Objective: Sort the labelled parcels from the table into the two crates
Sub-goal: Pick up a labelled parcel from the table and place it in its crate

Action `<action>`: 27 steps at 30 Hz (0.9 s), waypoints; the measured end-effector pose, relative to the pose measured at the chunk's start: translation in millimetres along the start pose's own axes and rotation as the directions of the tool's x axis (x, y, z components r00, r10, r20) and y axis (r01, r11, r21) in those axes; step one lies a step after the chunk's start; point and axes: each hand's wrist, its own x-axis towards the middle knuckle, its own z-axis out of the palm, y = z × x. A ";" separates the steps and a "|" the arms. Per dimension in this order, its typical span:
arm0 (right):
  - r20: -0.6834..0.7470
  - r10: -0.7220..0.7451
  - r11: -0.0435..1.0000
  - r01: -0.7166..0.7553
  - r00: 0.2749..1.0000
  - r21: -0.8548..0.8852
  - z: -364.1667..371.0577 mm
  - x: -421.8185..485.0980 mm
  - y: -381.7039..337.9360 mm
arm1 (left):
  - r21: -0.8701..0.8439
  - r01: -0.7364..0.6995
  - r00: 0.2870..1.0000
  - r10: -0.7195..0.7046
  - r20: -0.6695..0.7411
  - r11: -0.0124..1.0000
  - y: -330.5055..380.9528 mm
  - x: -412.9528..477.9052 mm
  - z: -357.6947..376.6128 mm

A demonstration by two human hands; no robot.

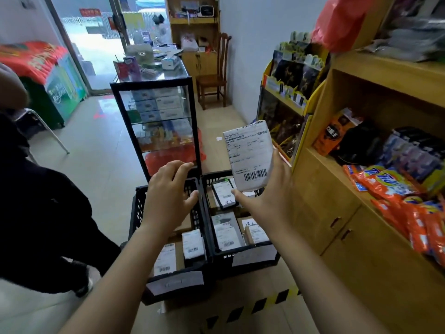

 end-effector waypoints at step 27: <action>0.427 0.118 0.993 -0.113 0.896 -0.038 135.7 179.5 216.2 | -0.023 0.253 0.940 -0.240 0.244 0.967 10.0 144.2 261.7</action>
